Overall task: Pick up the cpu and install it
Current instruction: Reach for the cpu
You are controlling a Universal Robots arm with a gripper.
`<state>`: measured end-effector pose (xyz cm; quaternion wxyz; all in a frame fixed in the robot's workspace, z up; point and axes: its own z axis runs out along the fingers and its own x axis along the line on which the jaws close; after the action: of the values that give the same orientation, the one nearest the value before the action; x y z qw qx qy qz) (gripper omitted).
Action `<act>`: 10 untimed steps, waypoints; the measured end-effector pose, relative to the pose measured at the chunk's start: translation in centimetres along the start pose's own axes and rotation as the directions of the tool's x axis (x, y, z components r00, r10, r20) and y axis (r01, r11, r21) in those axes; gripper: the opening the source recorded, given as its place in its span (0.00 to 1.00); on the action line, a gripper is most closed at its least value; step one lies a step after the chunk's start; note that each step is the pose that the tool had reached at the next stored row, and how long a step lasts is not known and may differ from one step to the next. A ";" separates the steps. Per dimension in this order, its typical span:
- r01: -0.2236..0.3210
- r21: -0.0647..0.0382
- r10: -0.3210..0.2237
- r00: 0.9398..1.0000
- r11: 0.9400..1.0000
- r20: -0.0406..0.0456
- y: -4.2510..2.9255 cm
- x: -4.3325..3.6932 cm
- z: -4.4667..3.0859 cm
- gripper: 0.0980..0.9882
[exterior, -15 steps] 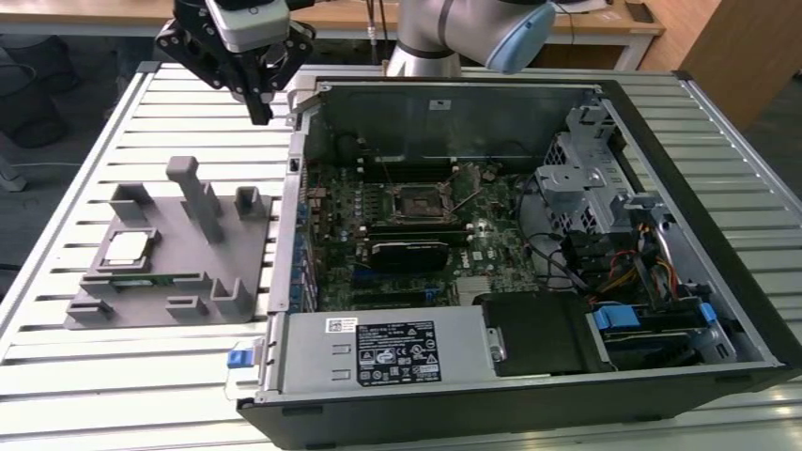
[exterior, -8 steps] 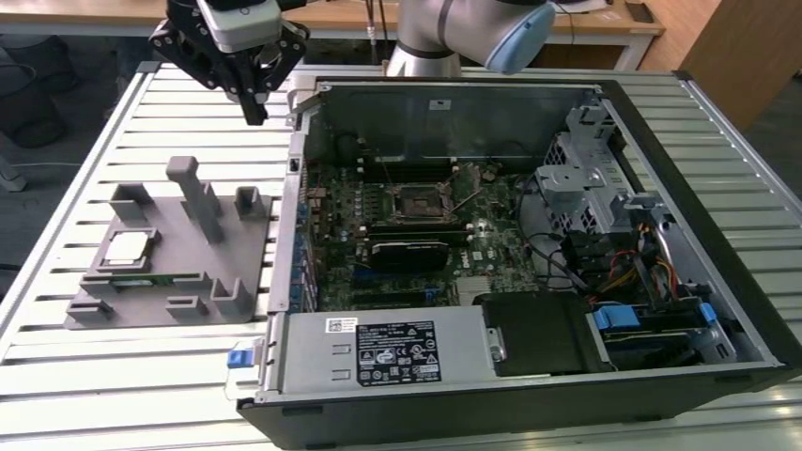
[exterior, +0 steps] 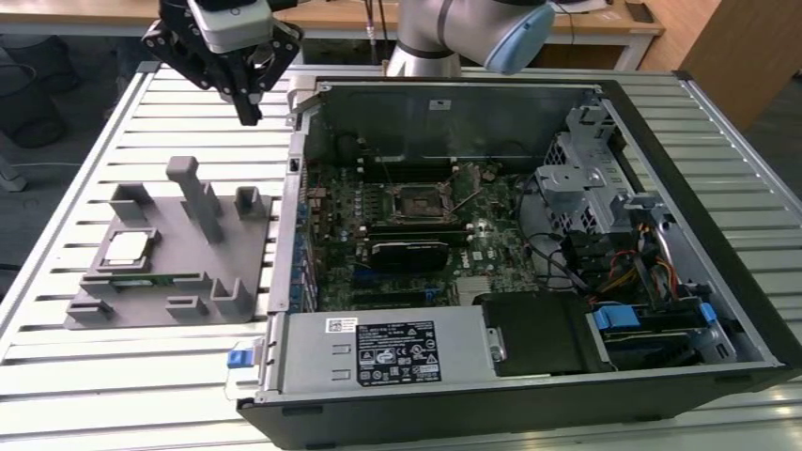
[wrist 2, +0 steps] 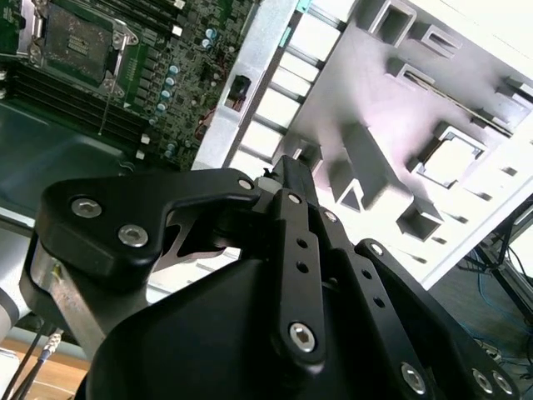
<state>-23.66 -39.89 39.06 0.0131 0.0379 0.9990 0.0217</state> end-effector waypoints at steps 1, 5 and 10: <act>0.000 0.000 0.000 1.000 1.000 0.000 -0.01 0.06 0.00 0.01; 0.000 0.000 0.000 1.000 1.000 0.000 -0.03 0.35 0.01 0.01; 0.000 0.000 0.000 1.000 1.000 0.000 -0.06 0.78 0.00 0.01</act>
<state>-24.44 -39.89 39.03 0.0131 0.0379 0.9990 0.0217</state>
